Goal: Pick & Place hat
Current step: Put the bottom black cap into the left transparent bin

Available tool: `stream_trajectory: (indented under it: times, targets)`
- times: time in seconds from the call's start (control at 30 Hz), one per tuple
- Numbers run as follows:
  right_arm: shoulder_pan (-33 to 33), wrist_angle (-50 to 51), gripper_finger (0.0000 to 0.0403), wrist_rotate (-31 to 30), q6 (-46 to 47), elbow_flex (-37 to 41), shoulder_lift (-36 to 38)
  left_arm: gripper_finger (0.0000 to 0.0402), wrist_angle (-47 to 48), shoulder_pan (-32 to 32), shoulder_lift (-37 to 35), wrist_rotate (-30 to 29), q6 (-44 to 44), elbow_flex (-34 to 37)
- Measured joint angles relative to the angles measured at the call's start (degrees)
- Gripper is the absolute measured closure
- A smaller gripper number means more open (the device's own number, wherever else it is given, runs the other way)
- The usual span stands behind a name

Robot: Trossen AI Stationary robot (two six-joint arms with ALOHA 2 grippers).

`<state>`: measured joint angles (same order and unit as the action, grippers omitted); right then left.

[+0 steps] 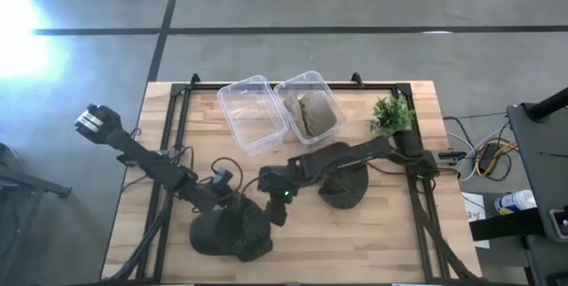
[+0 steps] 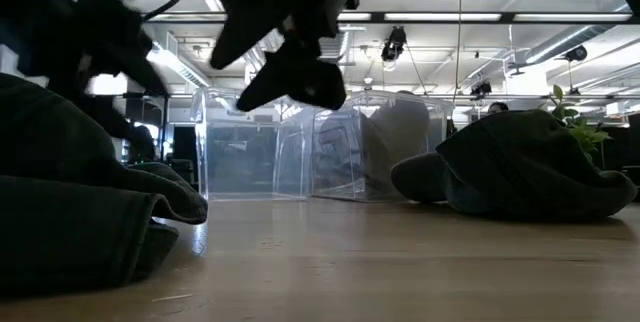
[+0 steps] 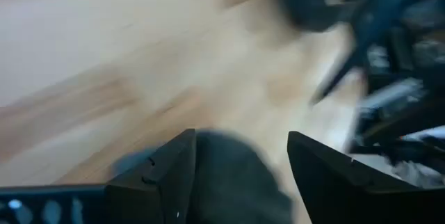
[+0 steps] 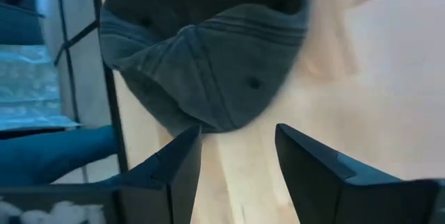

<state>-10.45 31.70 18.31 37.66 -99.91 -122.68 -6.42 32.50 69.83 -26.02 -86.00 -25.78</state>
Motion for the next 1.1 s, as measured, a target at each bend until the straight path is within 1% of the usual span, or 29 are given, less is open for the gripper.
stream_trajectory:
  times: [0.03, 0.1, 0.17, 0.23, 0.3, 0.37, 0.47, 0.57, 0.63, 0.77, 0.83, 0.9, 1.03, 1.1]
  targets:
    - [-0.32, -0.64, 0.0223, 0.61, 0.84, -0.67, -1.08, 0.0182, -1.93, -0.53, 0.16, 0.47, 2.52, -0.19]
    - [-1.07, -2.72, 0.0223, 1.24, 2.56, -1.87, -2.89, 0.0182, -0.84, -1.18, -0.43, 4.47, 6.00, -1.30]
    - [-1.74, -6.62, 0.0223, 1.78, 4.37, -3.33, -4.74, 0.0182, 4.87, -0.86, -1.92, 11.02, 7.82, -3.50]
    - [-2.10, -10.48, 0.0223, 2.89, 6.60, -5.04, -6.60, 0.0182, 13.62, 0.45, -3.70, 16.26, 7.98, -6.48]
    - [-2.36, -14.03, 0.0223, 3.75, 7.92, -7.57, -9.03, 0.0182, 23.41, 2.76, -4.99, 17.90, 8.65, -10.19]
    - [-2.52, -14.77, 0.0223, 4.33, 8.64, -10.45, -11.62, 0.0182, 31.83, 5.25, -5.73, 18.06, 9.22, -13.98]
    - [-2.58, -15.10, 0.0223, 5.93, 9.10, -15.19, -16.09, 0.0182, 40.52, 9.21, -5.64, 19.01, 7.49, -18.17]
    - [-2.56, -14.88, 0.0223, 8.43, 10.69, -19.29, -20.39, 0.0182, 41.80, 13.02, -5.47, 21.53, 2.85, -19.24]
    - [-2.53, -13.55, 0.0223, 8.69, 11.43, -21.34, -22.82, 0.0182, 42.13, 15.40, -5.47, 22.62, -1.69, -19.04]
    - [-2.52, -8.73, 0.0224, 7.99, 11.32, -22.67, -25.82, 0.0182, 43.14, 20.57, -5.45, 22.26, -10.60, -18.86]
    - [-2.50, -6.56, 0.0226, 6.25, 10.96, -22.72, -26.01, 0.0182, 44.71, 22.88, -5.47, 21.54, -15.69, -18.89]
    - [-2.39, -5.99, 0.0230, 6.12, 11.03, -22.32, -26.03, 0.0182, 47.90, 25.16, -5.47, 20.68, -21.13, -18.91]
    - [-2.29, -5.90, 0.0239, 5.89, 11.65, -21.02, -25.91, 0.0182, 53.89, 29.25, -5.36, 16.30, -32.87, -18.70]
    - [-2.24, -5.60, 0.0243, 5.83, 13.04, -20.90, -25.90, 0.0182, 53.24, 30.63, -5.36, 13.60, -37.57, -17.77]
